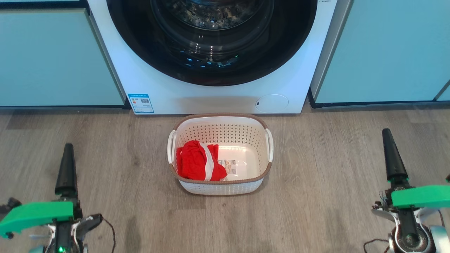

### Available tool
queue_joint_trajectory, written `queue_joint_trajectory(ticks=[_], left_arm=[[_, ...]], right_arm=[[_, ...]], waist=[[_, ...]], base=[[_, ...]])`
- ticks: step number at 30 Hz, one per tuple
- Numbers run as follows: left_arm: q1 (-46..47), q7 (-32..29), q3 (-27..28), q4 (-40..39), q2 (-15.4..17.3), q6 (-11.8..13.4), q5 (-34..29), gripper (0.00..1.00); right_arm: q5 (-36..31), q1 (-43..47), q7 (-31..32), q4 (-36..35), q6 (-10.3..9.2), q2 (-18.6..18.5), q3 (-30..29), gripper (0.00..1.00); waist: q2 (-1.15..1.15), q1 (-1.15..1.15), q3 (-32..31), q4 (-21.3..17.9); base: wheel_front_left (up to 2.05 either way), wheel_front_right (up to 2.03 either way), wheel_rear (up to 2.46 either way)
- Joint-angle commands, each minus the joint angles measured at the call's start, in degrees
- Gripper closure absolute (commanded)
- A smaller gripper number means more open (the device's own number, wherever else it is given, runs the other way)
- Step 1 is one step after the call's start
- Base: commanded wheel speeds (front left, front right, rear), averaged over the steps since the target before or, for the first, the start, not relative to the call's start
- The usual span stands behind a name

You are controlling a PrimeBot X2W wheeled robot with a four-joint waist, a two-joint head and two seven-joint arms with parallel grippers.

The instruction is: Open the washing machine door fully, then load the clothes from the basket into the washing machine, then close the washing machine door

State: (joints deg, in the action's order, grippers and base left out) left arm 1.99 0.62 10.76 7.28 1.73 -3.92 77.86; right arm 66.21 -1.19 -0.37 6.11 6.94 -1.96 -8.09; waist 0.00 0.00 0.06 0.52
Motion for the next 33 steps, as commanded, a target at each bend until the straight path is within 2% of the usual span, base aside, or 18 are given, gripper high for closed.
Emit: queue_joint_trajectory(ticks=[1, 11, 19, 33], left_arm=[[3.0, 0.5, 0.8, -3.3, 0.6, 0.4, -1.7, 0.00], [2.7, 2.2, -2.4, -10.1, 0.7, 6.1, -12.6, 0.00], [1.6, 3.5, -6.5, -12.1, 0.7, 10.0, -23.2, 0.00], [0.3, 5.9, -13.2, -9.1, 0.8, 11.5, -38.4, 0.00]], right_arm=[[-2.1, -3.1, -0.7, -3.0, 0.19, -0.6, 0.7, 0.00], [-13.5, -3.3, -2.4, -5.8, 0.24, -0.6, 1.7, 0.00], [-22.2, -3.7, -3.7, -7.9, 0.27, -0.7, 2.7, 0.00], [-35.9, -2.7, -6.1, -9.5, 0.33, -0.7, 4.5, 0.00]], waist=[[0.00, 0.00, 0.0, 0.1], [0.00, 0.00, 0.2, 0.5], [0.00, 0.00, 0.3, 0.7], [0.00, 0.00, 0.2, 1.1]], base=[[0.00, 0.00, 0.00], [0.00, 0.00, 0.00], [0.00, 0.00, 0.00], [0.00, 0.00, 0.00]])
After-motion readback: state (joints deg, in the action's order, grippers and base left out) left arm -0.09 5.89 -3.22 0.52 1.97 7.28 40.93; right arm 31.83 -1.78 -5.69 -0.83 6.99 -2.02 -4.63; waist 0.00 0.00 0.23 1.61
